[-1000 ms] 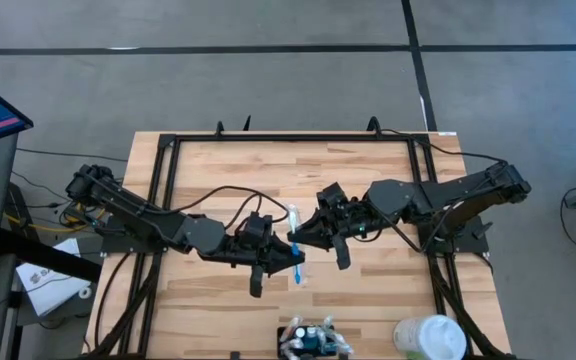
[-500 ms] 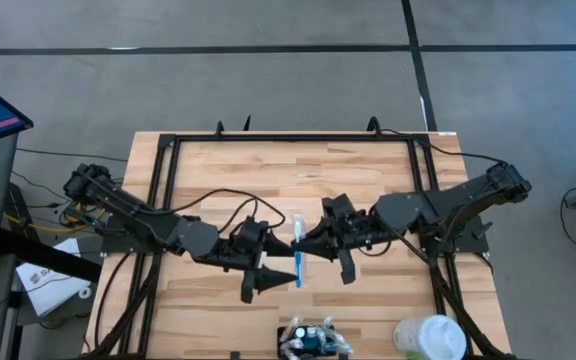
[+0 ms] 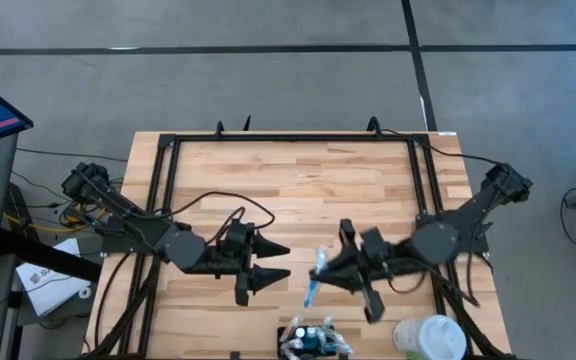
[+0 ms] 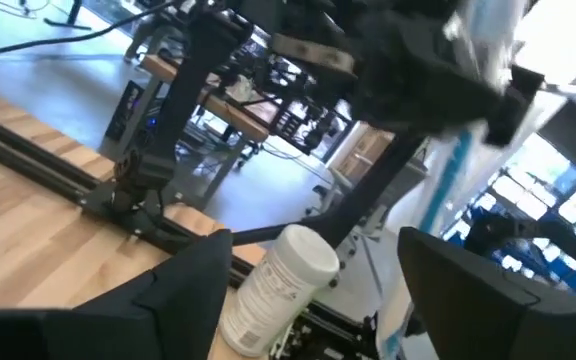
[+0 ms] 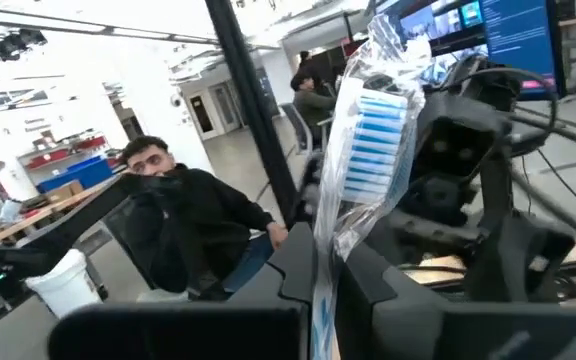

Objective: Pick & Place toothbrushing station
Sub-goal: Put the blue toothbrush into the black mesh organizer

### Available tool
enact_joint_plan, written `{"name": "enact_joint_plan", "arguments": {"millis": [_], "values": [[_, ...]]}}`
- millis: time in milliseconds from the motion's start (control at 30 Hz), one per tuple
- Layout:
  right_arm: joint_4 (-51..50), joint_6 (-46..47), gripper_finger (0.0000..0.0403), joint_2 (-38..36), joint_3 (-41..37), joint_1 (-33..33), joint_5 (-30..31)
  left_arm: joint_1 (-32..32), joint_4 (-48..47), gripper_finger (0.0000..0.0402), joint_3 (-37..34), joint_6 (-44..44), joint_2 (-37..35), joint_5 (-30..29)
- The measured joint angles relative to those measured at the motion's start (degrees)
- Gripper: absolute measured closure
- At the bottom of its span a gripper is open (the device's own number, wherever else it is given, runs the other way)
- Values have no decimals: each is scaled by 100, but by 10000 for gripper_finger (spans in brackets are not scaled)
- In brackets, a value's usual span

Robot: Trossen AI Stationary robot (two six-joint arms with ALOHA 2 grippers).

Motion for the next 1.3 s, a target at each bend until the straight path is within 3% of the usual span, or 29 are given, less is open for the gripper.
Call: {"name": "enact_joint_plan", "arguments": {"millis": [300,433,600,767,1000,1300], "values": [[67,-450,396,128,7,1147,875,-303,-5,210,0,-333,0,-106],[295,-860,396,331,3,1525,1251,-708,-166,283,0,-234,0,-95],[795,-1276,395,727,2,1771,1299,-1170,-868,387,0,-11,0,-51],[922,-1811,395,1063,2,1921,1299,-1407,-1316,399,-2,44,12,-133],[909,-1651,395,1420,2,2030,1653,-1447,-1359,401,-4,2,277,-588],[641,-1798,395,1562,-2,2135,2049,-1451,-1425,401,-4,-905,926,-588]]}}
